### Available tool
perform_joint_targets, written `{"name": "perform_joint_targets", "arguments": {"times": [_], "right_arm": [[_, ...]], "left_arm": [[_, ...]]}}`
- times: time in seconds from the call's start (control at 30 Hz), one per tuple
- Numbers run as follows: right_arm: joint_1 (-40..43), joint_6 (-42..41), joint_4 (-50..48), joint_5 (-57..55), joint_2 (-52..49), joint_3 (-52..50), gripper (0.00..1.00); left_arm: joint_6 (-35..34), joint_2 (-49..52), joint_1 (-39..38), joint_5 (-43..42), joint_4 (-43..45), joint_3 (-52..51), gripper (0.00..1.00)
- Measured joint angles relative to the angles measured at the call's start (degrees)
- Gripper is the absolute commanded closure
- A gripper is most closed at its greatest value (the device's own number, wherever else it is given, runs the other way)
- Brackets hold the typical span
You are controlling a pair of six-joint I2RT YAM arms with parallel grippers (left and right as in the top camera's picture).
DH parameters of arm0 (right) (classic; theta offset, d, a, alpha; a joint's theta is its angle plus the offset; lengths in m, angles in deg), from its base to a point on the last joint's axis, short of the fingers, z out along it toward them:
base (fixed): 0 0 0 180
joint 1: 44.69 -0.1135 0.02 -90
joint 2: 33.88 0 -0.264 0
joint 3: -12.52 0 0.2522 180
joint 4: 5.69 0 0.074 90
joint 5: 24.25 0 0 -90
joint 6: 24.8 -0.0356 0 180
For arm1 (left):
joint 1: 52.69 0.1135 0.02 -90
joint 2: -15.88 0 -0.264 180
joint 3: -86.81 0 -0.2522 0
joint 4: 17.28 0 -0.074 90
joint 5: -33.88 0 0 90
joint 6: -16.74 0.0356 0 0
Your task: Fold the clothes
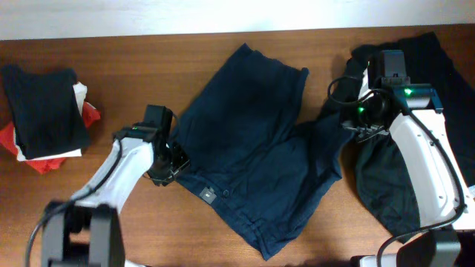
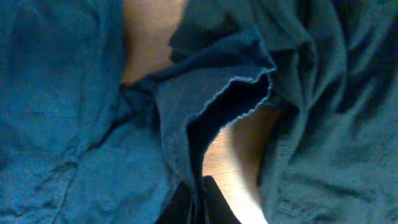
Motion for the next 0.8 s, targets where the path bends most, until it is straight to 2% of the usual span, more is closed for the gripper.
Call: {"name": "perform_joint_targets", "arguments": {"times": [0.1, 0.2, 0.23, 0.43, 0.6, 0.63, 0.67, 0.7, 0.73, 0.77, 0.8], "right_arm": [[0.00, 0.07, 1.49, -1.99, 0.00, 0.00, 0.96], [0.00, -0.02, 2.62, -2.56, 0.00, 0.02, 0.96], [0.00, -0.09, 3.23, -2.58, 0.00, 0.02, 0.96], [0.00, -2.75, 3.34, -2.64, 0.00, 0.02, 0.96], [0.00, -6.86, 0.70, 3.28, 0.00, 0.02, 0.96], [0.00, -8.07, 1.01, 4.04, 0.00, 0.02, 0.96], [0.00, -9.03, 1.31, 4.61, 0.00, 0.02, 0.96], [-0.20, -9.53, 2.08, 4.96, 0.00, 0.02, 0.96], [-0.46, -9.92, 2.38, 5.16, 0.00, 0.02, 0.96], [-0.85, -10.25, 2.45, 5.14, 0.00, 0.02, 0.95], [-1.92, -10.56, 2.49, 5.16, 0.00, -0.02, 0.96]], "left_arm": [[0.83, 4.09, 0.00, 1.49, 5.66, -0.28, 0.70], [2.03, 6.91, 0.00, 4.26, 10.71, -0.33, 0.95], [2.67, 7.34, 0.00, 4.55, 12.87, -0.20, 1.00], [7.15, 10.49, 1.09, 6.58, 23.76, 2.27, 1.00], [12.96, 12.96, 7.69, 9.68, 24.76, 13.16, 0.99], [14.75, 12.96, 8.87, 9.97, 25.18, 17.77, 0.92], [15.61, 12.94, 9.16, 10.10, 25.24, 19.74, 0.79], [16.33, 12.94, 9.18, 10.12, 25.24, 20.85, 0.49], [17.62, 12.94, 9.18, 10.08, 24.79, 21.55, 0.31], [18.40, 12.94, 9.01, 9.88, 23.12, 21.75, 0.21], [18.67, 12.94, 8.94, 9.64, 20.13, 21.88, 0.04]]}}
